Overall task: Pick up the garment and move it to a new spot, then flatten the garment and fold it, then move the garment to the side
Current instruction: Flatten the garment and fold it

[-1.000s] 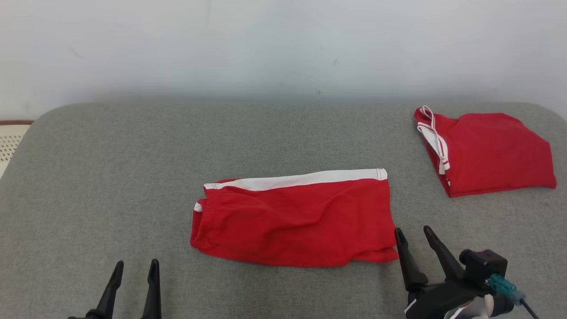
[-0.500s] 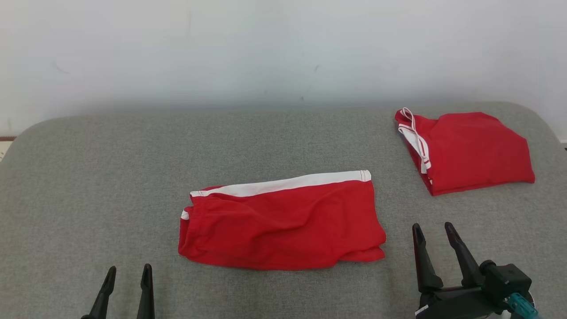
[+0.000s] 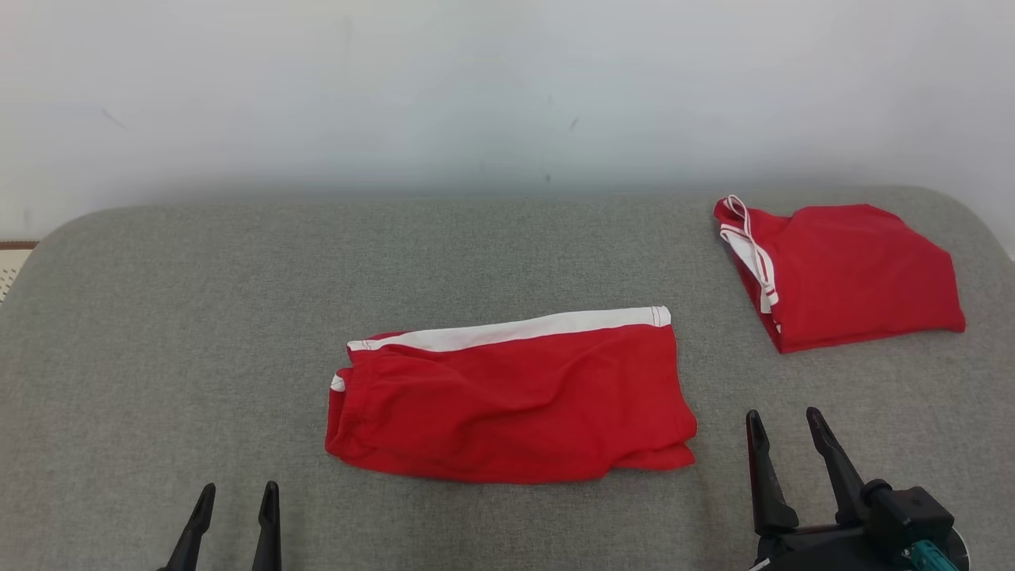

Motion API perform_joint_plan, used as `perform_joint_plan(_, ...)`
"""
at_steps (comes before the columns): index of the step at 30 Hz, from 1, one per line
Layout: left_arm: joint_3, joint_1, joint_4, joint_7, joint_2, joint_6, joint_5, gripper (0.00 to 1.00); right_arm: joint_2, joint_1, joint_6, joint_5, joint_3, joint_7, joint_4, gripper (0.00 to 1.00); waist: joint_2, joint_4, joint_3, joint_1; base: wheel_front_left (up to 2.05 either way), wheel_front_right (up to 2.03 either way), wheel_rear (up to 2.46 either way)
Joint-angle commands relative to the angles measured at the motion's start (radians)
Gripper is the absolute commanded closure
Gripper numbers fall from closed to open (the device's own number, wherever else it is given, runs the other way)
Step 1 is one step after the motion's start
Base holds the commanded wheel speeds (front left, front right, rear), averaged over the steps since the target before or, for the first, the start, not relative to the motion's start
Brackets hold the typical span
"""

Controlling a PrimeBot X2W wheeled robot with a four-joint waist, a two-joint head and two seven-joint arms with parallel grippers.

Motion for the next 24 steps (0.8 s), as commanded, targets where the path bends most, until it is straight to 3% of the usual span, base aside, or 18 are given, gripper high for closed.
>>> perform_joint_plan(1,0.003,0.015,0.002,-0.005,0.009,-0.003,0.009,0.00,0.003,0.009,-0.001,-0.010,-0.002,-0.006,-0.003,0.00,-0.0001,0.001,0.001,0.0000,0.00,0.00,0.00)
perform_joint_plan(6,0.003,0.007,0.007,-0.005,0.025,-0.002,0.033,0.00,0.006,0.011,-0.001,-0.023,-0.009,-0.006,-0.001,0.00,-0.0001,0.007,0.004,0.0000,0.00,0.00,0.00)
perform_joint_plan(15,0.009,0.021,-0.010,-0.005,0.025,0.047,0.073,0.00,0.012,0.009,-0.001,-0.035,-0.010,-0.006,0.009,0.00,-0.0001,0.013,0.000,0.0000,0.00,0.00,0.00)
perform_joint_plan(24,0.020,0.021,-0.011,-0.005,0.024,0.054,0.060,0.00,0.013,0.014,-0.001,-0.036,-0.014,-0.006,0.020,0.00,-0.0001,0.009,-0.009,0.0000,0.00,0.00,0.00)
